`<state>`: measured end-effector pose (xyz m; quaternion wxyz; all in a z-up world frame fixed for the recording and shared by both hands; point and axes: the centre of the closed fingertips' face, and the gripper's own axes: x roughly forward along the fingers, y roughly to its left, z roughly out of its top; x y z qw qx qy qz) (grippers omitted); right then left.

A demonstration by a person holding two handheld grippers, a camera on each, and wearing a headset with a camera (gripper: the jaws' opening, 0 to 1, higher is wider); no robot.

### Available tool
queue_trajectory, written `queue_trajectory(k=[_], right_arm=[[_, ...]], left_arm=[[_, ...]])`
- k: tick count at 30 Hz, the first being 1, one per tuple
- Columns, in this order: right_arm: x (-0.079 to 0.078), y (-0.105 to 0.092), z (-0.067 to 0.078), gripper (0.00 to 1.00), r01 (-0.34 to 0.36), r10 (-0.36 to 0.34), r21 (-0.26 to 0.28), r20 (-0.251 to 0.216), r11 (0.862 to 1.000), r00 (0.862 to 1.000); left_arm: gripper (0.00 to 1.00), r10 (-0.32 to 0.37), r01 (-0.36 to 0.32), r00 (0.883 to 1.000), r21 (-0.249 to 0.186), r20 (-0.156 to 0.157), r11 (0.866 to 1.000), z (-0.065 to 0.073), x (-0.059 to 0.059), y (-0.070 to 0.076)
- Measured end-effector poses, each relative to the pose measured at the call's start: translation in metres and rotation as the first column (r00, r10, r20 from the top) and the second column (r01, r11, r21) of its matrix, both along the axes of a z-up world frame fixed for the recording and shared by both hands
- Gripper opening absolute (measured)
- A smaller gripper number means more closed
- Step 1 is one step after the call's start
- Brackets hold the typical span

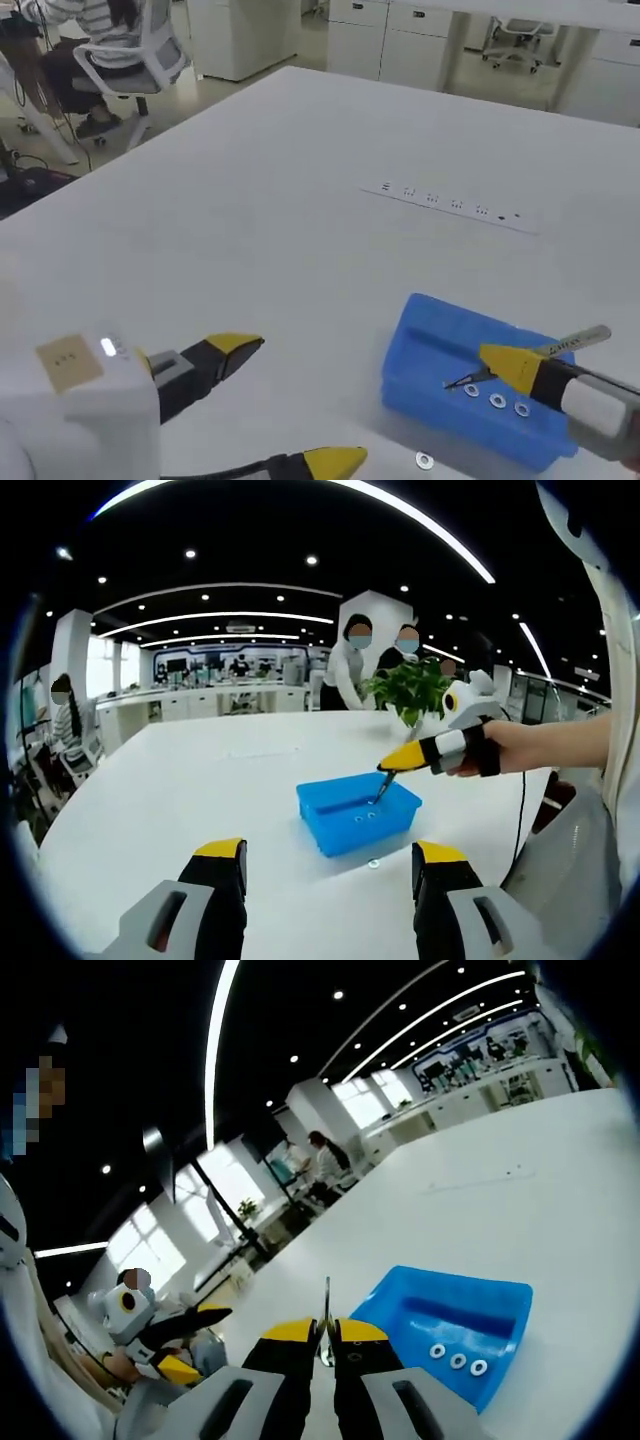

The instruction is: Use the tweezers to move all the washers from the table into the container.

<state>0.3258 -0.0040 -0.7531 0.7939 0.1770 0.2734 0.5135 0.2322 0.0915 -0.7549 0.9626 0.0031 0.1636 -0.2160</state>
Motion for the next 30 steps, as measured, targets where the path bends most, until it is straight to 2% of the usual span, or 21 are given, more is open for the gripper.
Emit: queue_trajectory(k=[6, 8, 11, 14, 17, 18, 22, 25, 27, 30], right_arm=[[0.026, -0.001, -0.005, 0.03, 0.028, -0.027, -0.051, 0.016, 0.998, 0.999], [0.033, -0.002, -0.01, 0.03, 0.034, -0.031, -0.091, 0.034, 0.995, 0.999], [0.044, -0.003, -0.021, 0.03, 0.035, -0.018, -0.196, 0.09, 0.98, 0.996], [0.048, 0.002, -0.029, 0.03, 0.014, 0.011, -0.237, 0.102, 0.971, 0.995], [0.05, 0.006, -0.041, 0.03, -0.019, 0.052, -0.29, 0.106, 0.957, 0.993], [0.051, 0.006, -0.047, 0.03, -0.034, 0.07, -0.32, 0.101, 0.947, 0.992], [0.054, 0.009, -0.06, 0.03, -0.076, 0.116, -0.385, 0.081, 0.92, 0.99], [0.055, 0.013, -0.064, 0.03, -0.101, 0.152, -0.42, 0.09, 0.902, 0.984], [0.054, 0.017, -0.066, 0.03, -0.114, 0.163, -0.426, 0.08, 0.898, 0.983], [0.052, 0.019, -0.07, 0.03, -0.136, 0.191, -0.455, 0.078, 0.88, 0.978]], left_arm=[[0.67, 0.005, -0.005, 1.0, -0.008, 0.013, 1.0, 0.003, 0.0, 0.001], [0.67, 0.019, -0.019, 1.0, 0.0, 0.013, 1.0, 0.002, 0.001, 0.004], [0.67, 0.022, -0.022, 1.0, -0.007, 0.018, 1.0, 0.004, 0.001, 0.005], [0.67, 0.02, -0.02, 1.0, -0.011, 0.019, 1.0, 0.004, 0.001, 0.004], [0.67, 0.015, -0.015, 1.0, -0.011, 0.022, 1.0, 0.005, 0.001, 0.003], [0.67, 0.012, -0.012, 1.0, -0.012, 0.021, 1.0, 0.005, 0.0, 0.003], [0.67, 0.011, -0.011, 1.0, -0.013, 0.024, 1.0, 0.006, 0.0, 0.003], [0.67, 0.015, -0.014, 1.0, -0.012, 0.022, 1.0, 0.005, -0.001, 0.003], [0.67, 0.017, -0.017, 1.0, -0.014, 0.025, 1.0, 0.006, -0.001, 0.004], [0.67, 0.023, -0.022, 0.999, -0.011, 0.027, 1.0, 0.006, -0.001, 0.005]])
